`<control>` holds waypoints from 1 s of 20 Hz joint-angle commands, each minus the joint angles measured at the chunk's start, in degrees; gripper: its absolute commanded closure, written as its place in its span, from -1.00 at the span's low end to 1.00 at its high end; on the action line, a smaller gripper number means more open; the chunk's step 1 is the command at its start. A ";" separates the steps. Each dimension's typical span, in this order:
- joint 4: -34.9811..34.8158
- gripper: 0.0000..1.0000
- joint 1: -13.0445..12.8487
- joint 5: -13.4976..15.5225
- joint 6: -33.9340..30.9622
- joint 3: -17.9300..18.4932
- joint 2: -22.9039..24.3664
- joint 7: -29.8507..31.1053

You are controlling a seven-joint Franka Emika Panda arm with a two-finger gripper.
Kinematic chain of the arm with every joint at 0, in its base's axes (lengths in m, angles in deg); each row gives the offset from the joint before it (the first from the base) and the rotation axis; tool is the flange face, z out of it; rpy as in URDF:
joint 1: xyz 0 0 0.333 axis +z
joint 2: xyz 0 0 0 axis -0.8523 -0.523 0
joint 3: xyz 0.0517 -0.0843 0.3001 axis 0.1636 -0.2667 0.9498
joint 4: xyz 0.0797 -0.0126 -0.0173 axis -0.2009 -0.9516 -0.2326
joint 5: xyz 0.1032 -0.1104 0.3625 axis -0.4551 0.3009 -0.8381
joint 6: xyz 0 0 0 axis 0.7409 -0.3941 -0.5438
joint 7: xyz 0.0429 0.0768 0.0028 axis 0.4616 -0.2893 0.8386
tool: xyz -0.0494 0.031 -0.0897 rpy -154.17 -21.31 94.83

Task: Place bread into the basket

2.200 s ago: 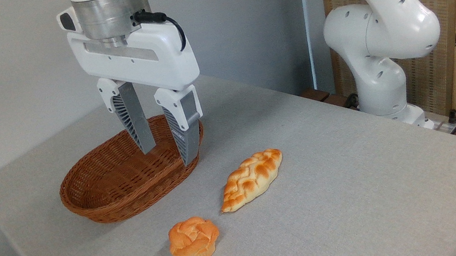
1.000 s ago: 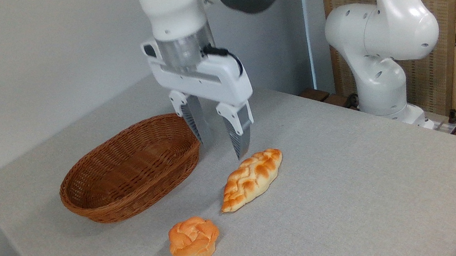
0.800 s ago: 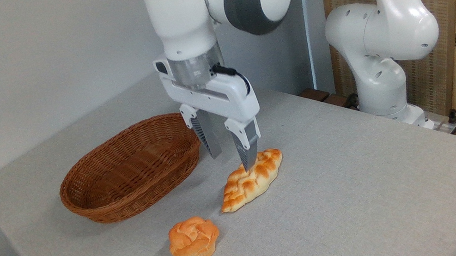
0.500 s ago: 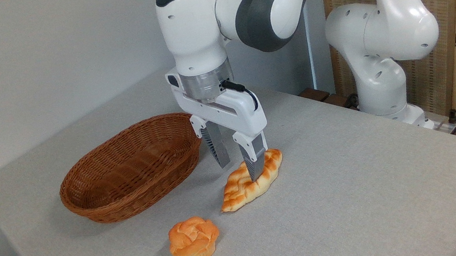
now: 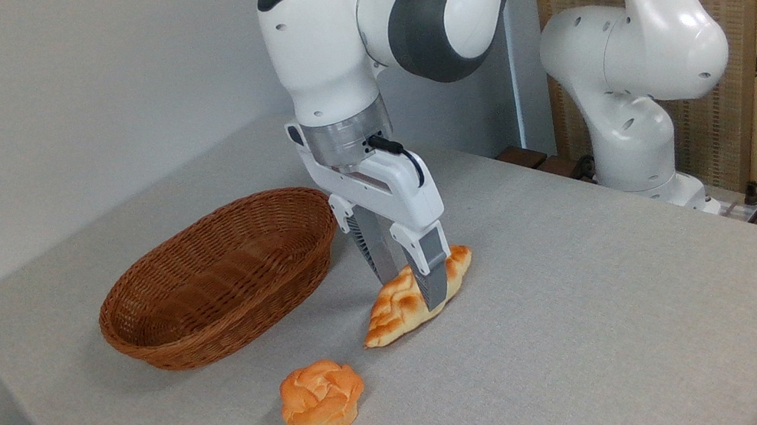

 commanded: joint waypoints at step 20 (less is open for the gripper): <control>-0.04 0.35 -0.38 -0.36 0.18 0.88 -0.04 -1.83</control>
